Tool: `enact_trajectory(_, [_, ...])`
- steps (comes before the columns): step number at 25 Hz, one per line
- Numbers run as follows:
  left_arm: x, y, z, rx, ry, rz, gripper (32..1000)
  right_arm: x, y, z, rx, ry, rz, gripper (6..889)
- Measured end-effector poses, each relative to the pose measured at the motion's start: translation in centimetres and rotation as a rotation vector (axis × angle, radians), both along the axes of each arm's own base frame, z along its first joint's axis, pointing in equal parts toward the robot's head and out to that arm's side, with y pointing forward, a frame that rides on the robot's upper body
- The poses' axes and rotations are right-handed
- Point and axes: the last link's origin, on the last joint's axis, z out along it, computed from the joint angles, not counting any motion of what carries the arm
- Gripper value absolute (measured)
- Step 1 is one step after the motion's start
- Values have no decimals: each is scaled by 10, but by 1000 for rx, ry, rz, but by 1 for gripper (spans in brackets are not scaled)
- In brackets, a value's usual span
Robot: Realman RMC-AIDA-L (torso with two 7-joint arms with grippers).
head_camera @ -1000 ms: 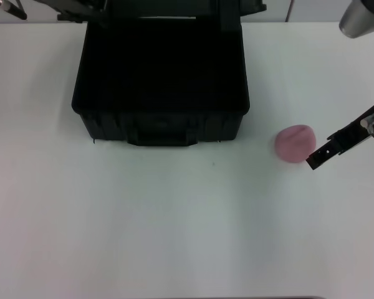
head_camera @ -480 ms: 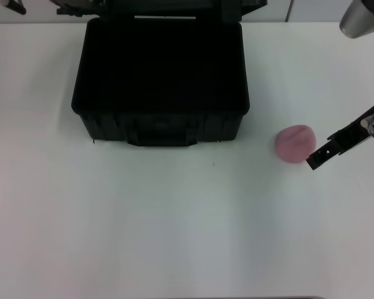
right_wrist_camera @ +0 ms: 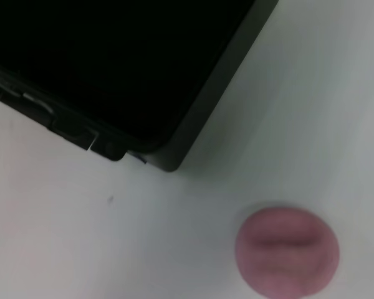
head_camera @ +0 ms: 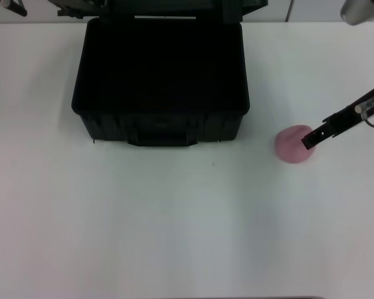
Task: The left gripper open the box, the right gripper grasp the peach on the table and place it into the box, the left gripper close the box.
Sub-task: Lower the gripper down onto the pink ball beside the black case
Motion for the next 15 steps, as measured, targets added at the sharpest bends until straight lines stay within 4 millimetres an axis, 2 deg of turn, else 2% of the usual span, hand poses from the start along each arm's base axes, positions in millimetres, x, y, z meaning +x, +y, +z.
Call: enact_trajectory(15, [3,0,-1,-6,1,-8,391,16,15,-25,23,-3,10,811])
